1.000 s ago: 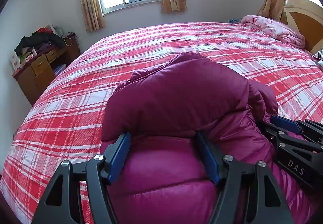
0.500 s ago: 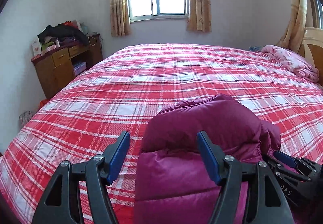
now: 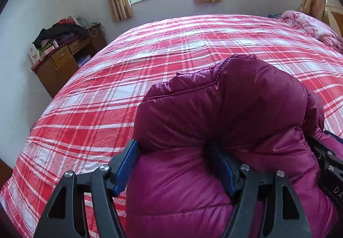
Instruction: Fold large clothes
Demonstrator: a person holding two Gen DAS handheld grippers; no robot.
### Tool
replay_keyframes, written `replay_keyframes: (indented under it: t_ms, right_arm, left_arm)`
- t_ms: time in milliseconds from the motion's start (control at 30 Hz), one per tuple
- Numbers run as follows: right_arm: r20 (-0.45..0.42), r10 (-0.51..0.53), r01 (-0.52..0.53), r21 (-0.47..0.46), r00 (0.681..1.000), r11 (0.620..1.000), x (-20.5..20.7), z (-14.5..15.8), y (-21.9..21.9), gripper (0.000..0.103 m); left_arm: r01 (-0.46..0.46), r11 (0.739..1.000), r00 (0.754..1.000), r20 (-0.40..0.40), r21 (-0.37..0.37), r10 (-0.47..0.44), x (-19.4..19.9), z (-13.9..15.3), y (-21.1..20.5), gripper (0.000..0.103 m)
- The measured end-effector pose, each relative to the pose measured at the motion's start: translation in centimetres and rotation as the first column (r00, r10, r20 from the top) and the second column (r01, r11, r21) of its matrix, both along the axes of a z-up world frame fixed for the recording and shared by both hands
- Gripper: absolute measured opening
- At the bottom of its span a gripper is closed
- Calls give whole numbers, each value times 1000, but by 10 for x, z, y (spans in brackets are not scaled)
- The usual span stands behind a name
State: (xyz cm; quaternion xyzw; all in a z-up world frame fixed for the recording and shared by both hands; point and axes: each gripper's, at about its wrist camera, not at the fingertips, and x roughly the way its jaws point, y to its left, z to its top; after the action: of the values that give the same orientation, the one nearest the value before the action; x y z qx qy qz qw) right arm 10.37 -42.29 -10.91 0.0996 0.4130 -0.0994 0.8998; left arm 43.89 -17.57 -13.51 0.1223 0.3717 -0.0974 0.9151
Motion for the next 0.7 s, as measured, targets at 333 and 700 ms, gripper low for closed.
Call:
replay_keyframes:
  t_ms: [333, 700]
  right_arm:
    - [68, -12, 1, 163, 998, 987, -14, 16, -23, 55]
    - [-28, 72, -69, 88, 997, 994, 28, 3, -16, 56]
  left_arm:
    - [142, 963, 990, 28, -230, -140, 6, 60, 54, 71]
    - [171, 971, 968, -155, -169, -197, 74, 26, -18, 71]
